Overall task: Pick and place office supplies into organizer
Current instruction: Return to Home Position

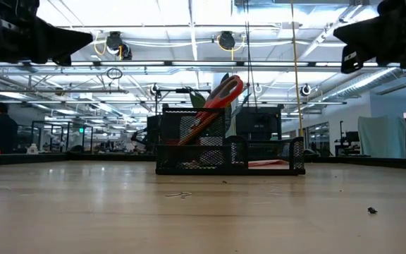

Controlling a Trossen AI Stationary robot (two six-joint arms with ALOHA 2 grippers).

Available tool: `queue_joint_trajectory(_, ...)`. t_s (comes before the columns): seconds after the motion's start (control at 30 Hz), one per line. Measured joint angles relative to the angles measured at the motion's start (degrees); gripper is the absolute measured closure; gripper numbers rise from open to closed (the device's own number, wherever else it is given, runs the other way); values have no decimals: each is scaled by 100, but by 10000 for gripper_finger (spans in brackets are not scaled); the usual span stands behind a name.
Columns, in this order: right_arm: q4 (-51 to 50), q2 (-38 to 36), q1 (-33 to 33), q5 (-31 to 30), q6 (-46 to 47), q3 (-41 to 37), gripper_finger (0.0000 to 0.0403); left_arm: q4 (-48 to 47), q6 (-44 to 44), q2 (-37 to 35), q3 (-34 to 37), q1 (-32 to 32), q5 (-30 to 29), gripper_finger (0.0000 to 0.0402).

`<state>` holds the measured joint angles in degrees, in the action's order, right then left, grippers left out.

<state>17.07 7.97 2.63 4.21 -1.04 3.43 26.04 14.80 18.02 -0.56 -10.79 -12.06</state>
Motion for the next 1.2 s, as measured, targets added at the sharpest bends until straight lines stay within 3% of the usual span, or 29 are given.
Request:
queue_joint_trajectory(0.4, 72, -53, -1, 24, 102, -82, 403, -495, -606, 24, -4, 0, -3, 383)
queue_joint_trajectory(0.73, 150, -51, 1, 30, 378, -89, 397, -529, -613, 34, -7, 0, -3, 398)
queue_joint_trajectory(1.2, 150, -51, 1, 30, 339, -97, 395, -527, -612, 33, -7, 0, -3, 356)
